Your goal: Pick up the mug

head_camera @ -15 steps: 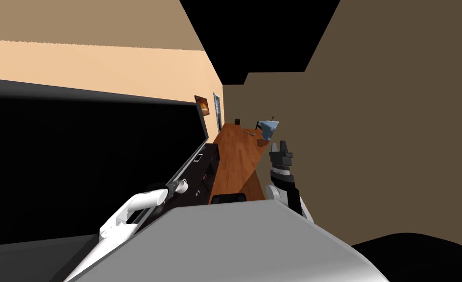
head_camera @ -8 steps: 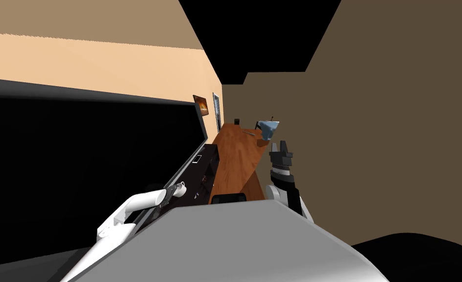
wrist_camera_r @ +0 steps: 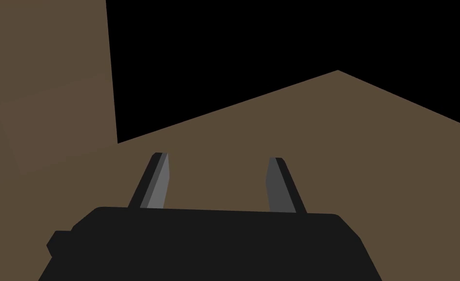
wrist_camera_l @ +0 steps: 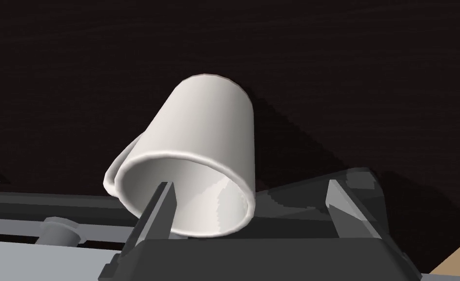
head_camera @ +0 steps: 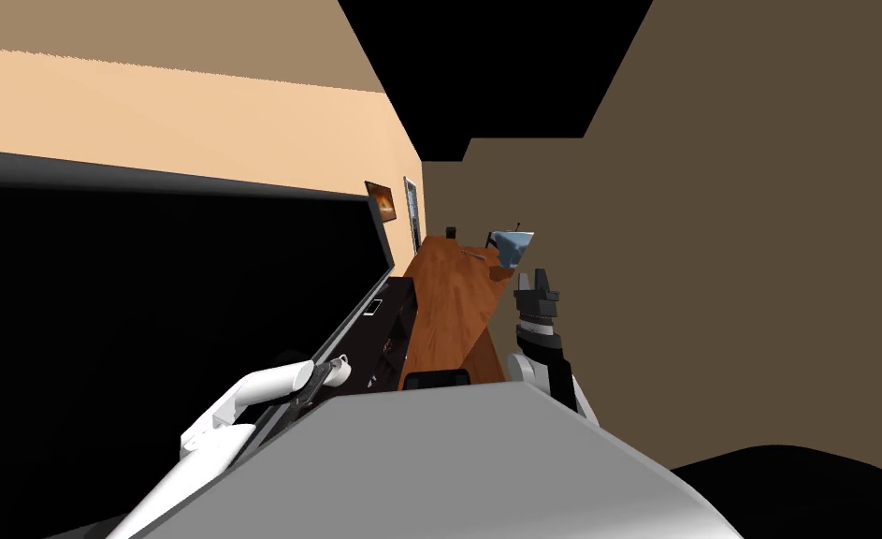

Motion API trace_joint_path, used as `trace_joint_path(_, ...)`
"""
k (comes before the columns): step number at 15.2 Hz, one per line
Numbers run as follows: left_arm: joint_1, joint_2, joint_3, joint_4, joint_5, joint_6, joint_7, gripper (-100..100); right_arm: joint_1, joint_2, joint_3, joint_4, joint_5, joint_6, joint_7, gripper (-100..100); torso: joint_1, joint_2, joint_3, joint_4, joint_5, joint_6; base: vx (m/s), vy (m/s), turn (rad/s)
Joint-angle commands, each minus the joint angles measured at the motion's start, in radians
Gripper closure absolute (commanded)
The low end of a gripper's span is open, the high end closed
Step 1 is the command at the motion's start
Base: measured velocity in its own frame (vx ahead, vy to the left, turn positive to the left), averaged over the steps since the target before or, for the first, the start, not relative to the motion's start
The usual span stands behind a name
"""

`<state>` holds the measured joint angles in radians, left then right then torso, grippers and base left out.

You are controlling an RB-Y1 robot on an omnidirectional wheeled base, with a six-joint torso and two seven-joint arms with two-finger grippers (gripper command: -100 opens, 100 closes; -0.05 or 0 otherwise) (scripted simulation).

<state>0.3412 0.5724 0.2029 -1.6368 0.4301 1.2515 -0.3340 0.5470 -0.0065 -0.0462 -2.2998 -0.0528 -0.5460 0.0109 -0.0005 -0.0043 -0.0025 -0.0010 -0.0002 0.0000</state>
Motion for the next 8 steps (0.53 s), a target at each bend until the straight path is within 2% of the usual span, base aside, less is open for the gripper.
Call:
trace_joint_path(1,0.000,0.000,0.000,0.000,0.000,0.000,0.000,-100,0.000,0.000,0.000,0.000,0.000,0.000,0.000,0,0.000,0.000,0.000,0.000,0.000,0.000,0.031,0.002,-0.007)
trace_joint_path(2,-0.009,-0.010,-0.009,0.036,-0.010,-0.025,-0.001,-100,0.000,0.000,0.000,0.000,0.000,0.000,0.000,0,0.000,0.001,0.000,0.000,0.000,0.000,0.009,0.013,-0.031)
trace_joint_path(6,-0.021,-0.027,-0.024,0.086,-0.027,-0.071,0.001,-100,0.000,0.000,0.000,0.000,0.000,0.000,0.000,0,0.003,0.005,0.003,0.001,0.001,0.000,-0.013,0.034,-0.035)
trace_joint_path(7,-0.017,-0.021,-0.019,0.070,-0.021,-0.054,0.000,-100,0.000,0.000,0.000,0.000,0.000,0.000,0.000,0,0.003,0.005,0.003,0.001,0.001,0.000,-0.010,0.024,-0.014)
trace_joint_path(8,-0.018,-0.022,-0.020,0.075,-0.022,-0.060,0.000,100,0.000,0.000,0.000,0.000,0.000,0.000,0.000,0,0.002,0.005,0.003,0.001,0.001,0.000,-0.003,0.009,-0.002)
